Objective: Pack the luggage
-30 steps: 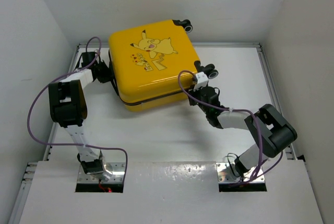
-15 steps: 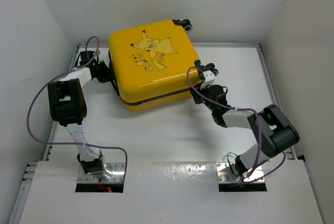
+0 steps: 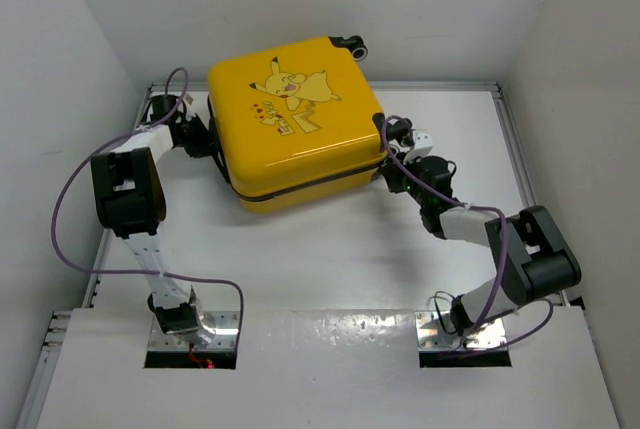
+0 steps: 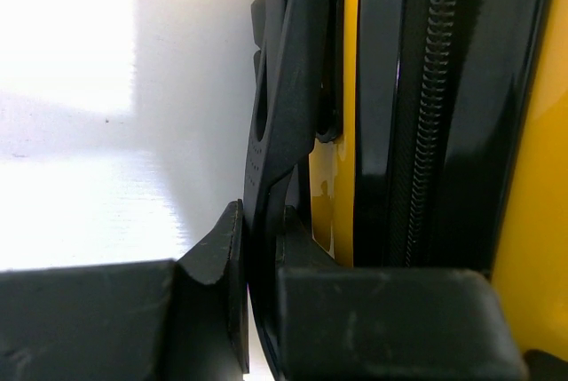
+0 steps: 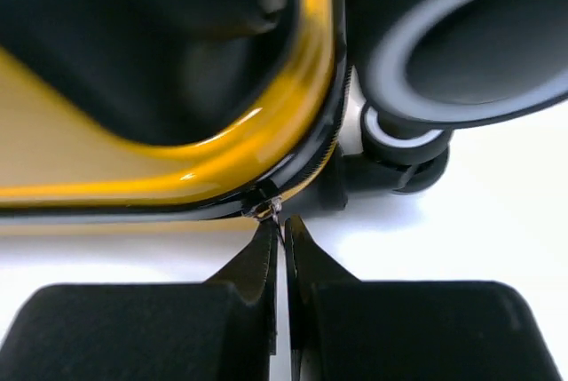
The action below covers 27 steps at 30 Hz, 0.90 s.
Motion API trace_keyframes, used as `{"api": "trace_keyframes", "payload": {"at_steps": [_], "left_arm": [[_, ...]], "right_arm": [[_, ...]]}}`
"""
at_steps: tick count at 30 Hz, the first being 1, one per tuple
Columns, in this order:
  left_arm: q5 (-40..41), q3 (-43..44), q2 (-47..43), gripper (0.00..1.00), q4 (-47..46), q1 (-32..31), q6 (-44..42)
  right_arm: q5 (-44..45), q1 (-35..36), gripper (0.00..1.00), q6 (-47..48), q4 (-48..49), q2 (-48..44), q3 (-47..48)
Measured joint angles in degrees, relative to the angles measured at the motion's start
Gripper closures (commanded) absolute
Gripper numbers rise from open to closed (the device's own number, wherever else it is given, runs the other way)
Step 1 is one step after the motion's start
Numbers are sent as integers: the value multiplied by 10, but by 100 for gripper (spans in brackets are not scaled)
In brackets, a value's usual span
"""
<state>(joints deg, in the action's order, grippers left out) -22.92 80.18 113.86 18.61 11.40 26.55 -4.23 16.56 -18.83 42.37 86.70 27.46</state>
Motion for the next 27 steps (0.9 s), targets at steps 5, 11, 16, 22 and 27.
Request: {"api": "trace_keyframes", "payload": {"at_steps": [5,11,16,22,27], "left_arm": [[-21,46,28,100,40,5,-21],[-47,126,80,100,69,7,-53],[-77,189,126,100,78,9,-71],[-91,249,166,100,76,10,-75],[-91,282,186,100,88,10,-83]], "right_arm": [[-21,-40,100,-29,10,35,26],[-73,-83,100,-78,11,102,89],[-131,-107,100,-125,20,157,140],[-164,-129,100,-194,27,246,239],[-210,-138,100,-254,29,322,328]]}}
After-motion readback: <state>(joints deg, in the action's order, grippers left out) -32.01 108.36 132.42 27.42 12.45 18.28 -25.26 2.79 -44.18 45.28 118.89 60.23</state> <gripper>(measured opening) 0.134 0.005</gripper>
